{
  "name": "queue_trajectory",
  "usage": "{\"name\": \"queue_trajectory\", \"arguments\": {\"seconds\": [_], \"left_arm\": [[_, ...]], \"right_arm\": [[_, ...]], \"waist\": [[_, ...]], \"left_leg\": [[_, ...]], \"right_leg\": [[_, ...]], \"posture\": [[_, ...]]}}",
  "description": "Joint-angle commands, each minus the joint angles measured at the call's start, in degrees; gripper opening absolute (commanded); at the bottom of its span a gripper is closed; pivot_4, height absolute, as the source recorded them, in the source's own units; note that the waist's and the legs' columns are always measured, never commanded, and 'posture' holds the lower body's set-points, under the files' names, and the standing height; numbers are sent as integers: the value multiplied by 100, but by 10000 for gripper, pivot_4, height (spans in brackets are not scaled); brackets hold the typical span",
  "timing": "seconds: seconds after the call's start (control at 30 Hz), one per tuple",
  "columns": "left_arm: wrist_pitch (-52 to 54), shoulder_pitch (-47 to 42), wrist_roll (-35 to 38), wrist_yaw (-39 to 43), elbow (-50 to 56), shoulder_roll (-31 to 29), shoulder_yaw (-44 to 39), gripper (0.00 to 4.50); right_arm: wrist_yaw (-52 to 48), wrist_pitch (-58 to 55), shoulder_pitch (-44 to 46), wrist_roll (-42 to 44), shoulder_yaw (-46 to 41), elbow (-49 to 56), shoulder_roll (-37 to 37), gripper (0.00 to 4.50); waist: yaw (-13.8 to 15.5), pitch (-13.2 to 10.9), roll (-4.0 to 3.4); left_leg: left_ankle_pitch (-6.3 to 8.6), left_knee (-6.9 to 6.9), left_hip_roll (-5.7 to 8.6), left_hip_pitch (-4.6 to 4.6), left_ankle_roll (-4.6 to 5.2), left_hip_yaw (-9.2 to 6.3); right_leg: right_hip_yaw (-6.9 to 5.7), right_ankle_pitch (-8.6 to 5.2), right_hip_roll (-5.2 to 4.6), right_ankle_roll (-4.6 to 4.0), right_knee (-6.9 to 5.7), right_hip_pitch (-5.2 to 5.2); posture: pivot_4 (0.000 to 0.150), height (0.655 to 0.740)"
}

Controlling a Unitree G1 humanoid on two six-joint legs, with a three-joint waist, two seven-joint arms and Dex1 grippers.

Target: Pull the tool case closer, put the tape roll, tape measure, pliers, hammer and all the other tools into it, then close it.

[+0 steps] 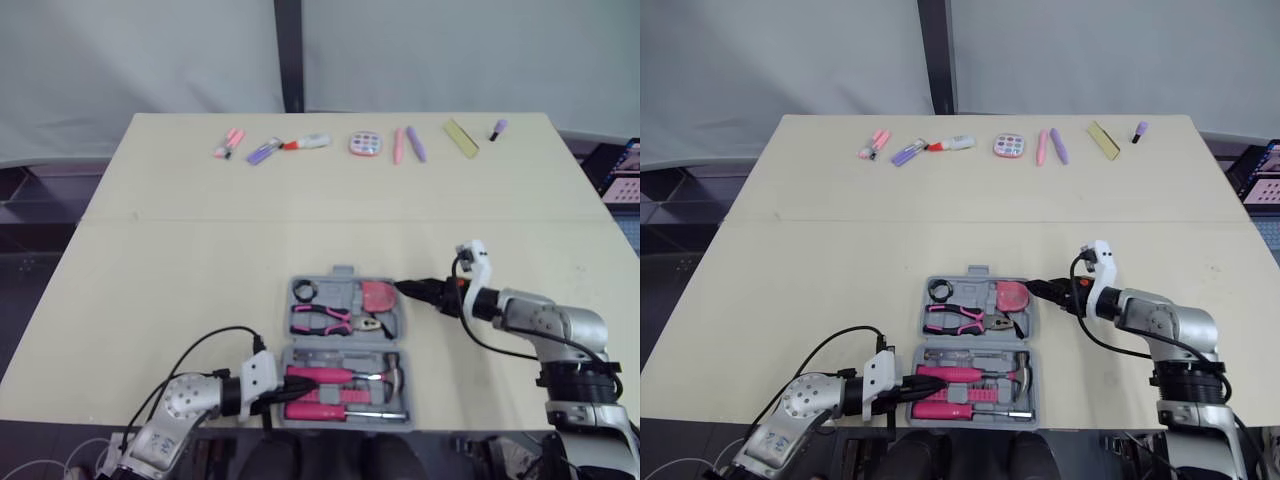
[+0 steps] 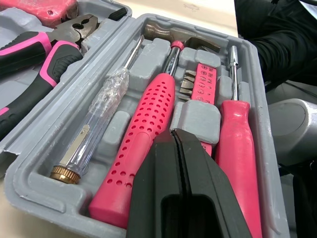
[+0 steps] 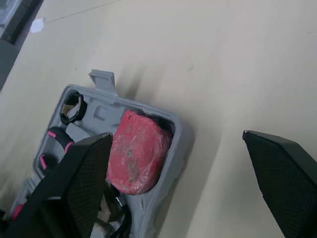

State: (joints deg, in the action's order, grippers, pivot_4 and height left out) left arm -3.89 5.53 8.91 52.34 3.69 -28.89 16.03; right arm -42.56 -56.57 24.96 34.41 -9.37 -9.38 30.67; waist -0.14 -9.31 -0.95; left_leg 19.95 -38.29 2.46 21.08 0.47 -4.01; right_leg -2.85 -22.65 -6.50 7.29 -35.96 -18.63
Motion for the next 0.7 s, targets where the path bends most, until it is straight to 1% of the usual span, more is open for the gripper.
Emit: {"name": "queue_trajectory", "arguments": {"seconds": [0.03,0.3,0.37,0.57,0.7], "left_arm": [[98,184,-221,20,-231,-46,209,0],[125,204,-228,2,-213,-75,221,0],[154,196,-264,-7,-213,-110,222,0],[230,163,-294,-98,-225,-104,231,0],[221,139,-459,-242,-310,-120,271,0]], "right_arm": [[-147,-150,135,173,-44,32,14,44555],[-271,-142,277,72,223,-253,-121,44555],[-323,-19,419,-69,414,-560,-245,44555],[-531,180,751,-236,622,-1194,-504,44555],[-876,43,893,-87,697,-1268,-615,44555]], "waist": [[0,3,-4],[-3,4,-7],[-8,4,-8],[-14,6,-10],[-16,8,-13]], "left_leg": [[0,0,0,0,0,0],[0,0,0,0,0,-1],[0,0,0,-1,0,-1],[0,0,0,-3,0,-1],[0,0,0,-5,0,-1]], "right_leg": [[0,0,0,0,0,0],[1,0,-1,0,0,1],[1,0,-1,0,0,1],[0,0,0,0,-1,1],[1,0,0,0,-1,2]], "posture": [[1500,7400],[1500,7400],[1500,7400],[1500,7400],[1500,7400]]}}
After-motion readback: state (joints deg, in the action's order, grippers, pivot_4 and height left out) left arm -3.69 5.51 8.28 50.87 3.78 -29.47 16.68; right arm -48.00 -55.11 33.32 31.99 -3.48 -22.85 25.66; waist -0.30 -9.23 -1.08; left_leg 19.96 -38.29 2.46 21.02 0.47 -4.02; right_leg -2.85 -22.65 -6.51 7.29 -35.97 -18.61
